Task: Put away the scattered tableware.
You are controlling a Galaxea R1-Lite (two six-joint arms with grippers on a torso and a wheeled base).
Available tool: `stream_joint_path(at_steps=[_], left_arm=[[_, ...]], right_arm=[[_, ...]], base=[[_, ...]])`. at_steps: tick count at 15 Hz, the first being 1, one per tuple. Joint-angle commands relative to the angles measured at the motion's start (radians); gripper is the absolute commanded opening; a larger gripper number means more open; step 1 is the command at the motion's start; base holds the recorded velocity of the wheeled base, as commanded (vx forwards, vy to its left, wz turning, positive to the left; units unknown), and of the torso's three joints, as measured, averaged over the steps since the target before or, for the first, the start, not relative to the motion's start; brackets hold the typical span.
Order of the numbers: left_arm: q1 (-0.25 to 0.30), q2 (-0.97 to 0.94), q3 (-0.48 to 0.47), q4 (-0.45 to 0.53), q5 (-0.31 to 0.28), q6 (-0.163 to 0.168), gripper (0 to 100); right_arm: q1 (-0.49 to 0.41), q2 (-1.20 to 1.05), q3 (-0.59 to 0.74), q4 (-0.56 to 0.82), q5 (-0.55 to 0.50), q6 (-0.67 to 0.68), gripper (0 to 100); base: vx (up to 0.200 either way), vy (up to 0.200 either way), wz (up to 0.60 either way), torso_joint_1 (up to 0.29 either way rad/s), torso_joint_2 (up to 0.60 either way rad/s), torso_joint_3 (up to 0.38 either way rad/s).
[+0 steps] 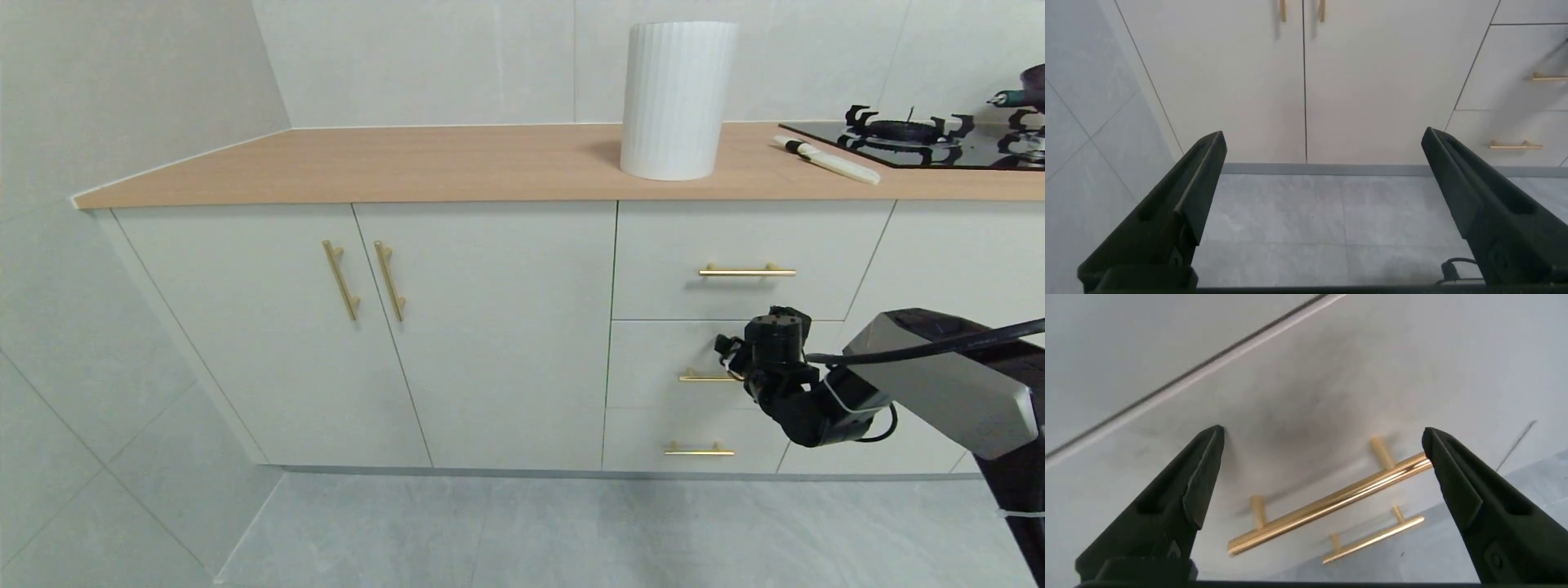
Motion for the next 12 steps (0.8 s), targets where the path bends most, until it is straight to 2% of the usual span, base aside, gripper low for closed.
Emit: stream_joint_path(at_steps=[1, 4, 6, 9, 11, 12], left_arm=[[0.000, 0.000, 0.000, 0.000, 0.000, 0.000, 100], [0.000, 0.000, 0.000, 0.000, 0.000, 0.000, 100], [0.000, 0.000, 0.000, 0.000, 0.000, 0.000, 100], [0.000, 0.002, 0.000, 0.000, 0.000, 0.000, 100], [0.000, 0.002, 0.000, 0.000, 0.000, 0.000, 100], [0.000, 0.000, 0.000, 0.000, 0.000, 0.000, 100]], right_arm=[[0.010, -0.153, 0.179, 0.003, 0.032, -0.005, 100], [0.021, -0.460, 0.445, 0.003, 0.127, -0.017, 100], [0.021, -0.616, 0.552, 0.003, 0.122, -0.037, 100], [0.019, -1.044, 0.834, 0.003, 0.096, -0.164, 100], [0.012, -1.224, 0.946, 0.010, 0.092, -0.235, 100], [-0.033, -1.406, 1.050, 0.019, 0.088, -0.321, 100]], base=[[0.000, 0.000, 0.00, 0.000, 0.00, 0.000], [0.000, 0.000, 0.00, 0.000, 0.00, 0.000], [0.000, 0.000, 0.00, 0.000, 0.00, 0.000], [0.000, 0.000, 0.00, 0.000, 0.00, 0.000], [0.000, 0.000, 0.00, 0.000, 0.00, 0.000], [0.000, 0.000, 0.00, 0.000, 0.00, 0.000]])
